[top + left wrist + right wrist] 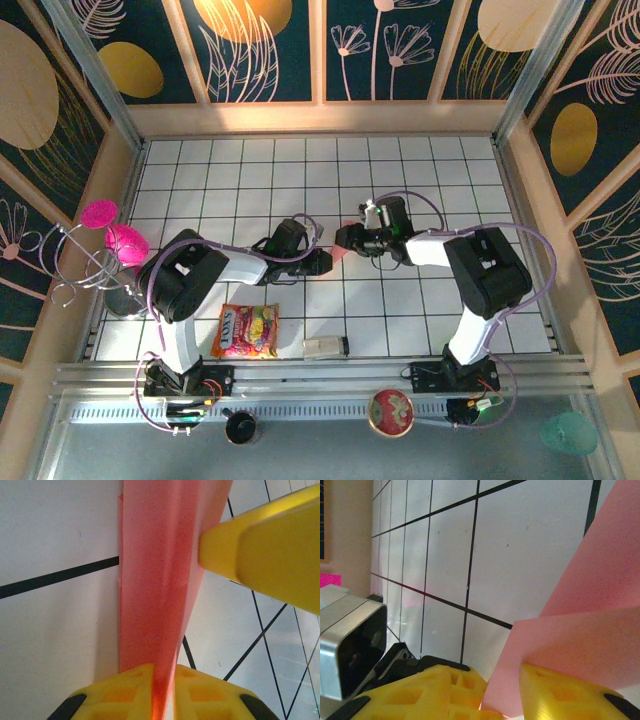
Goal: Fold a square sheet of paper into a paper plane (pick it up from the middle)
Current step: Fold the wing for the fifth time at the center of the table.
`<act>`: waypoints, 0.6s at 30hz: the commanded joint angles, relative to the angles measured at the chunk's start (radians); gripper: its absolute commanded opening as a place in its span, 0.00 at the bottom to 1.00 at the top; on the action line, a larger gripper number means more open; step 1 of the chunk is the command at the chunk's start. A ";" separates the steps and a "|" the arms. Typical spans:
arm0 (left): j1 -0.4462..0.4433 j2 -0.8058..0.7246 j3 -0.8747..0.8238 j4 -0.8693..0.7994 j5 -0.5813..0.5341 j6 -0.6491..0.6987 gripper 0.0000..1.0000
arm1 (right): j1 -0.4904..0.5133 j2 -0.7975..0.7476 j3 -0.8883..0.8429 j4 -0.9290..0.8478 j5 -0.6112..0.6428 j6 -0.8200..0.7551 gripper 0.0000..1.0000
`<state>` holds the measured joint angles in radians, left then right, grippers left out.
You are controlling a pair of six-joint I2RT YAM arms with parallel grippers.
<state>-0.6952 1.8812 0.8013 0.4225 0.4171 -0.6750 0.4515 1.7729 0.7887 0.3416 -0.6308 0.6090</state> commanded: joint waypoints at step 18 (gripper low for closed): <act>-0.006 0.016 0.002 -0.088 0.039 -0.013 0.21 | 0.010 0.082 0.079 -0.076 0.044 -0.012 0.39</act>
<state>-0.6914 1.8820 0.8062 0.4183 0.4347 -0.6750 0.4538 1.8359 0.8391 0.2909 -0.6025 0.6083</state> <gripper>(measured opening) 0.202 0.392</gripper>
